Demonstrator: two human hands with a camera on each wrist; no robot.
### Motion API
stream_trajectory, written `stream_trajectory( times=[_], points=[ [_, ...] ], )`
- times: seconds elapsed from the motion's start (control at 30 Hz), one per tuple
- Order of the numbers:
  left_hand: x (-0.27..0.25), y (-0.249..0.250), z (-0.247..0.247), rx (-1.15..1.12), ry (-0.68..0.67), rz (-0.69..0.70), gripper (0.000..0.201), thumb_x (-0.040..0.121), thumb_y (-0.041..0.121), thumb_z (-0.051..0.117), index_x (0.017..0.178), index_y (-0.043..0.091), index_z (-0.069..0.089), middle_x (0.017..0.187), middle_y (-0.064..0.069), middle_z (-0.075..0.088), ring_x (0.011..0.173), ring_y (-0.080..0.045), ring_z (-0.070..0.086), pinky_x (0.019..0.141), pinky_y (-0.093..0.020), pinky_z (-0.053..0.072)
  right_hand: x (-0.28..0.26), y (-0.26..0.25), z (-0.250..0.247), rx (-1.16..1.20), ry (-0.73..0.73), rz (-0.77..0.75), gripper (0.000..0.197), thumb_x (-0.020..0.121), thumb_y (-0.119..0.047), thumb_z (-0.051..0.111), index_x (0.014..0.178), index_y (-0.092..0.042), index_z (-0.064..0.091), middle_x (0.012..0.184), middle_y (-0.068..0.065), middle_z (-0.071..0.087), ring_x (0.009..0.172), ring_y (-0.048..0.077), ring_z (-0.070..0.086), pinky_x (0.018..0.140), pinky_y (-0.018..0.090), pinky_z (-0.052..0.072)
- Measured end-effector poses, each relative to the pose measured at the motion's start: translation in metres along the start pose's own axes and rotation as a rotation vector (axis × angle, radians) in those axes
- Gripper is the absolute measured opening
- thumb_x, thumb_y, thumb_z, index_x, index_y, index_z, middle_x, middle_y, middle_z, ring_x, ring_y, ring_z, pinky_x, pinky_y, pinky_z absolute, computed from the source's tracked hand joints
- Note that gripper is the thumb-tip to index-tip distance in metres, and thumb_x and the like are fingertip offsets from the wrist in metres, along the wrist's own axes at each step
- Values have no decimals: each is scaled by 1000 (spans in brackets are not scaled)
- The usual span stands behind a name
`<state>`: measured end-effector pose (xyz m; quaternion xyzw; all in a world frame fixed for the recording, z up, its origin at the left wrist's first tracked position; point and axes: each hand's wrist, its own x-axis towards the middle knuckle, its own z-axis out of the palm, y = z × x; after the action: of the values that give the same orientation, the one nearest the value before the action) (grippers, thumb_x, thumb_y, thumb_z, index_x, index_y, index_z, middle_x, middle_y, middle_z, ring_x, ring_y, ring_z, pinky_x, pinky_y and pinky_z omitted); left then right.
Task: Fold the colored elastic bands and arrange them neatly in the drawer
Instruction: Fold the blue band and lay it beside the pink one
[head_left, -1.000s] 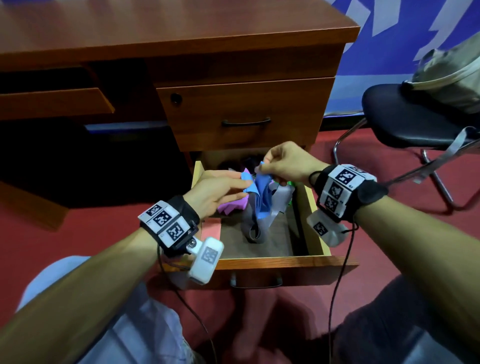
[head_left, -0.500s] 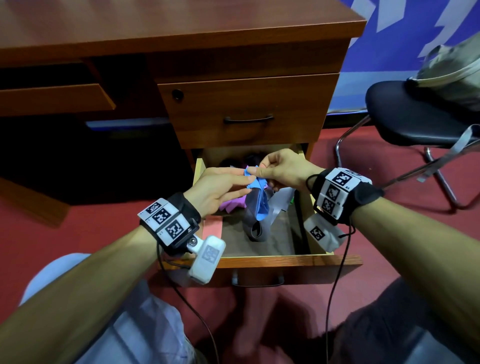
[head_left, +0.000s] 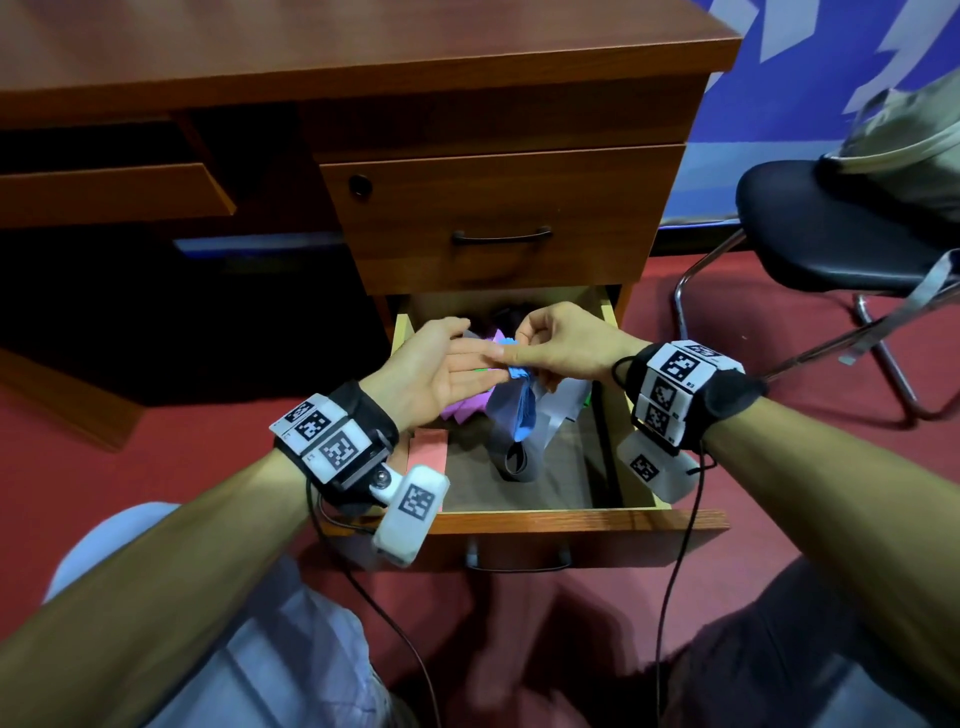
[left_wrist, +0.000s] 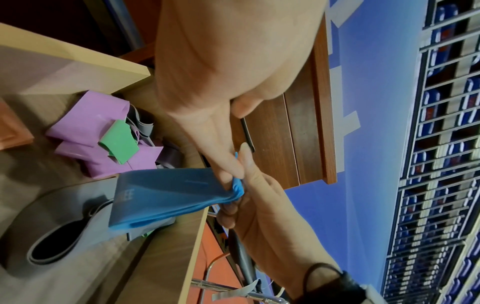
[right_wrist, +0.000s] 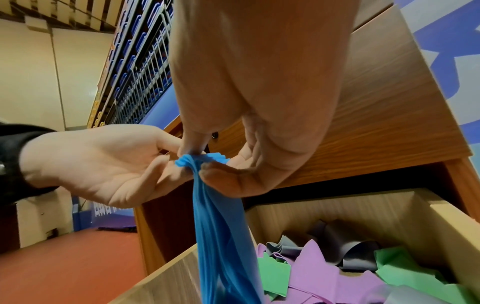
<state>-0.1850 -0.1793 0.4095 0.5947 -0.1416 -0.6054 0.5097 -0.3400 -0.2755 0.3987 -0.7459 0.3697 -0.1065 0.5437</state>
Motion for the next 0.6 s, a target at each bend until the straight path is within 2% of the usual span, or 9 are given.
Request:
stream_trajectory(
  times=[0.07, 0.13, 0.23, 0.33, 0.4, 0.47, 0.53, 0.6],
  points=[
    [0, 3, -3, -11, -16, -56, 59, 108, 38, 36, 99, -9, 71, 98, -24, 76, 78, -33, 77, 63, -29, 63, 0, -1, 0, -22, -1, 0, 42, 80, -43, 82, 84, -9, 58, 66, 9, 68, 58, 26, 63, 64, 41, 55],
    [1, 5, -5, 13, -25, -77, 65, 108, 42, 29, 101, -7, 71, 102, -24, 76, 83, -33, 77, 65, -30, 63, 0, -2, -1, -40, -7, 2, 40, 82, -40, 81, 86, -8, 59, 69, 11, 68, 60, 26, 65, 67, 43, 57],
    [3, 4, -6, 45, -33, -83, 65, 109, 43, 23, 107, -3, 69, 108, -21, 76, 93, -30, 76, 78, -33, 60, -1, -4, -4, -44, -11, 14, 33, 86, -35, 78, 88, -8, 59, 71, 12, 68, 65, 28, 65, 73, 46, 59],
    [5, 4, -7, 45, -33, -87, 61, 109, 41, 23, 116, -2, 67, 113, -20, 75, 99, -29, 75, 86, -32, 55, -2, -6, -6, -54, 10, 22, 19, 92, -23, 71, 87, -8, 60, 73, 12, 67, 64, 25, 65, 69, 41, 58],
    [4, 5, -7, 56, -45, -70, 55, 108, 35, 26, 117, -2, 66, 114, -20, 75, 98, -28, 75, 82, -31, 55, -3, -8, -6, -75, 40, 27, 13, 93, -16, 66, 84, -8, 61, 69, 10, 67, 60, 23, 65, 65, 38, 58],
    [5, 6, -6, 142, -58, -33, 42, 106, 25, 37, 117, 1, 68, 113, -16, 76, 97, -26, 75, 82, -31, 57, -4, -11, -6, -101, 73, 41, 13, 92, -15, 63, 84, -5, 62, 65, 10, 65, 56, 22, 64, 61, 36, 57],
    [7, 5, -4, 292, -58, 31, 28, 101, 17, 52, 116, 4, 72, 110, -12, 77, 94, -23, 75, 82, -31, 59, -6, -15, -6, -105, 90, 51, 13, 90, -15, 62, 86, -3, 65, 67, 12, 62, 57, 22, 61, 58, 35, 54],
    [10, 3, -2, 478, -26, 125, 17, 96, 9, 61, 106, 6, 73, 101, -14, 76, 84, -23, 73, 73, -28, 58, -6, -18, -6, -100, 112, 49, 13, 89, -14, 61, 84, -3, 65, 70, 15, 61, 60, 24, 59, 55, 32, 50]
  ],
)
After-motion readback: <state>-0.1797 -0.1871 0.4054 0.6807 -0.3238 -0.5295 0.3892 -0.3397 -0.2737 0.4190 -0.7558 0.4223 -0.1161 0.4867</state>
